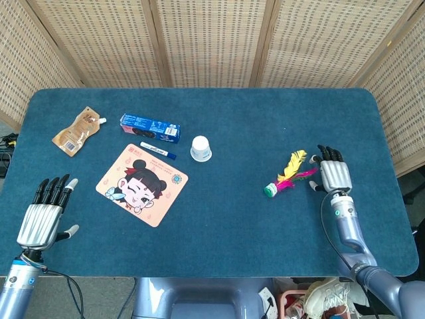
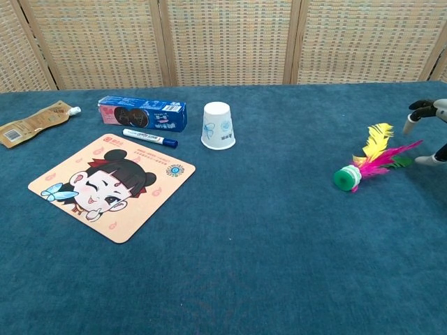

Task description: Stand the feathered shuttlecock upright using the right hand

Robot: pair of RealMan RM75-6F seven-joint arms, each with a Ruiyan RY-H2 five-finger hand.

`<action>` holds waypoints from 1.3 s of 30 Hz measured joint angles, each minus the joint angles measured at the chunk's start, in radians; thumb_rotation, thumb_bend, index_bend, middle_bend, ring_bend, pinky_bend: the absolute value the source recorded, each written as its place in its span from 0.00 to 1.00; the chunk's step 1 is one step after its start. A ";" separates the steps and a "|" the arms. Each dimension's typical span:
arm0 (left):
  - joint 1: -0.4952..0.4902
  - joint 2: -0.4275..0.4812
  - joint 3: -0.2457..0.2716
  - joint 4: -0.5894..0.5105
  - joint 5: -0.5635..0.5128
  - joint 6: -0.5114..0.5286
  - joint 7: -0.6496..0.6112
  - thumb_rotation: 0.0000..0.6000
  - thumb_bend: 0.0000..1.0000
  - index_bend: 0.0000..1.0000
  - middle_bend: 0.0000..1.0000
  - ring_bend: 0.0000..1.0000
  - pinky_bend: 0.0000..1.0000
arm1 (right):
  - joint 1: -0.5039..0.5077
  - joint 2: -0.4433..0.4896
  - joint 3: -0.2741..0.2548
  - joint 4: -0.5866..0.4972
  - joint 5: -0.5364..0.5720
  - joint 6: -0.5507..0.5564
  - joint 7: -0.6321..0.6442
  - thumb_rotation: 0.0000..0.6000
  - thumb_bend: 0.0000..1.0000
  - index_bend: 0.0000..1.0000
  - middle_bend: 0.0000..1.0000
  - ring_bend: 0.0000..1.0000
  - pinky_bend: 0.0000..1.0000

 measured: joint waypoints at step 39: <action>-0.006 -0.005 0.005 0.007 -0.006 -0.011 -0.001 1.00 0.13 0.00 0.00 0.00 0.00 | 0.048 -0.067 0.002 0.105 -0.003 -0.045 0.022 1.00 0.41 0.50 0.16 0.00 0.09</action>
